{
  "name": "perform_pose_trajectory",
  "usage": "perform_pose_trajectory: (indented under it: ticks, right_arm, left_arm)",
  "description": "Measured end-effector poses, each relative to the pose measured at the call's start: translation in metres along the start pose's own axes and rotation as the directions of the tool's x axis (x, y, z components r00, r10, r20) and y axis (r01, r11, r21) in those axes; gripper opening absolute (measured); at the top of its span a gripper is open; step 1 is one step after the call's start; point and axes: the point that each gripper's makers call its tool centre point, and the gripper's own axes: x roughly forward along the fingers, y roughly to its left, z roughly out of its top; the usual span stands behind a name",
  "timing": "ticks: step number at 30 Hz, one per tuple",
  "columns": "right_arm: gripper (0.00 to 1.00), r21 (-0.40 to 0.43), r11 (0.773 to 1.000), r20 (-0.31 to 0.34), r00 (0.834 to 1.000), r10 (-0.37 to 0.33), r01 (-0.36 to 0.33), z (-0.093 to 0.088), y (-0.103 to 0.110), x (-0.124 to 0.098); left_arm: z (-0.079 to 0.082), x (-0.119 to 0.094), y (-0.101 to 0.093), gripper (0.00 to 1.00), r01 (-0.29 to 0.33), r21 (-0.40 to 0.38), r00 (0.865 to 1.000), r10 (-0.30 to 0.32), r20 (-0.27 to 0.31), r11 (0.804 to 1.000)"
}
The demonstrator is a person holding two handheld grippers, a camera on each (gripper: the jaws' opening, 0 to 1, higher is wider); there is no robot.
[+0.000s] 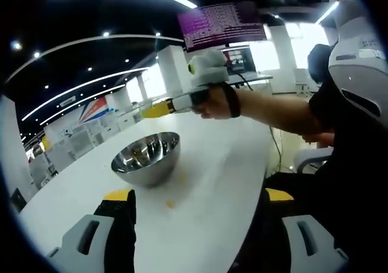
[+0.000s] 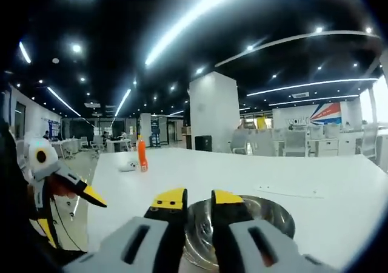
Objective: Pick up the QQ candy scattered on the table and place it into the stainless steel bowl on the table
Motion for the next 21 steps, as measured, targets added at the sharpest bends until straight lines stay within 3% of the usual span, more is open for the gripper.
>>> perform_pose_trajectory:
  ticks: [6, 13, 15, 21]
  right_arm:
    - [0.22, -0.095, 0.992, 0.042, 0.996, 0.082, -0.077, 0.007, 0.038, -0.009]
    - [0.27, -0.08, 0.987, 0.041, 0.989, 0.143, -0.139, -0.005, 0.065, -0.011]
    - [0.28, -0.081, 0.986, 0.036, 0.989, 0.147, -0.143, -0.015, 0.071, -0.008]
    - [0.29, -0.099, 0.977, -0.075, 0.98, 0.182, -0.189, -0.059, 0.092, -0.002]
  left_arm:
    - [0.0, 0.0, -0.001, 0.87, 0.005, -0.01, 1.0, -0.005, 0.003, 1.0]
    - [0.001, 0.0, -0.001, 0.89, 0.003, -0.022, 1.0, -0.003, 0.006, 1.0]
    - [-0.002, 0.0, 0.002, 0.9, -0.007, -0.03, 1.0, 0.007, -0.01, 1.0]
    - [-0.004, 0.0, 0.005, 0.92, -0.021, -0.031, 1.0, 0.02, -0.019, 0.999]
